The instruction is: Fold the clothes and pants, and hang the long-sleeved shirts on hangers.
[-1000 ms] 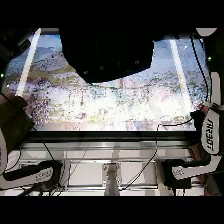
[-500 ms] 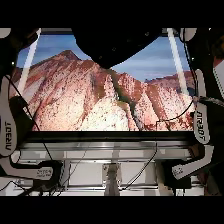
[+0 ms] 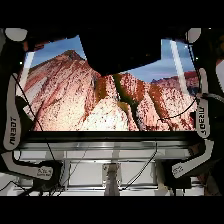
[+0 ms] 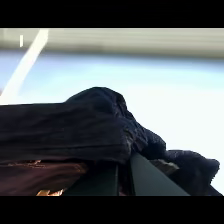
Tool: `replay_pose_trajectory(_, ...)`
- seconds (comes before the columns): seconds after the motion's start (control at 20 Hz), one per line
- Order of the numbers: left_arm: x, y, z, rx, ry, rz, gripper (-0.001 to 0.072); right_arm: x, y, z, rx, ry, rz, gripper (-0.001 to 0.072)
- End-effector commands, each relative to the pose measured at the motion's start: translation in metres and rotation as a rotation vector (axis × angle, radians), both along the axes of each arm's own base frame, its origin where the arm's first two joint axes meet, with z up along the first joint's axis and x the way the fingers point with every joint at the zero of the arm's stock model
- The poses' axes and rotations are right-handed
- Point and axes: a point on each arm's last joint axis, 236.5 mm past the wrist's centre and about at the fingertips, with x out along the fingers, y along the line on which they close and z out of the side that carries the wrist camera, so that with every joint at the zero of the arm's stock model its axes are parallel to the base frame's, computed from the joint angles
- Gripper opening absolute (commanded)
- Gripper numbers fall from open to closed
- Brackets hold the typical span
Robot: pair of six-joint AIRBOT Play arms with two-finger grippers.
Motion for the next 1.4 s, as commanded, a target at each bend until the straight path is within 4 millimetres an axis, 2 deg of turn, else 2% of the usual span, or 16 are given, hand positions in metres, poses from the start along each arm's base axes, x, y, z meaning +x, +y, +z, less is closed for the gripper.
replay_pose_trajectory(0.0, -0.008, 0.008, -0.048, 0.141, 0.073, -0.017, 0.0009, -0.038, -0.012, -0.058, 0.017, 0.272, -0.005, 0.0018)
replay_pose_trajectory(0.15, -0.025, 0.014, -0.077, 0.185, 0.134, -0.016, 0.0008, -0.07, 0.0, -0.089, 0.009, 0.398, 0.027, 0.0018)
replay_pose_trajectory(0.35, -0.062, 0.028, -0.121, 0.271, 0.222, -0.012, 0.0009, -0.116, 0.0, -0.114, 0.009, 0.492, 0.027, 0.0019)
replay_pose_trajectory(0.55, -0.107, 0.033, -0.149, 0.276, 0.292, -0.01, 0.0009, -0.169, 0.006, -0.138, 0.003, 0.595, 0.049, 0.002)
replay_pose_trajectory(0.75, -0.15, 0.037, -0.169, 0.27, 0.33, 0.01, 0.0009, -0.218, 0.026, -0.158, -0.013, 0.668, 0.101, 0.002)
replay_pose_trajectory(0.9, -0.185, 0.025, -0.173, 0.262, 0.342, -0.019, 0.0009, -0.254, 0.043, -0.169, -0.021, 0.717, 0.138, 0.002)
replay_pose_trajectory(1.0, -0.199, 0.024, -0.166, 0.252, 0.316, 0.02, 0.0008, -0.279, 0.052, -0.174, -0.021, 0.741, 0.15, 0.002)
replay_pose_trajectory(1.15, -0.218, 0.05, -0.161, 0.305, 0.284, 0.136, 0.0008, -0.317, 0.057, -0.178, -0.003, 0.769, 0.146, 0.002)
replay_pose_trajectory(1.35, -0.259, 0.083, -0.148, 0.347, 0.279, 0.234, 0.0009, -0.377, 0.058, -0.189, -0.012, 0.877, 0.18, 0.002)
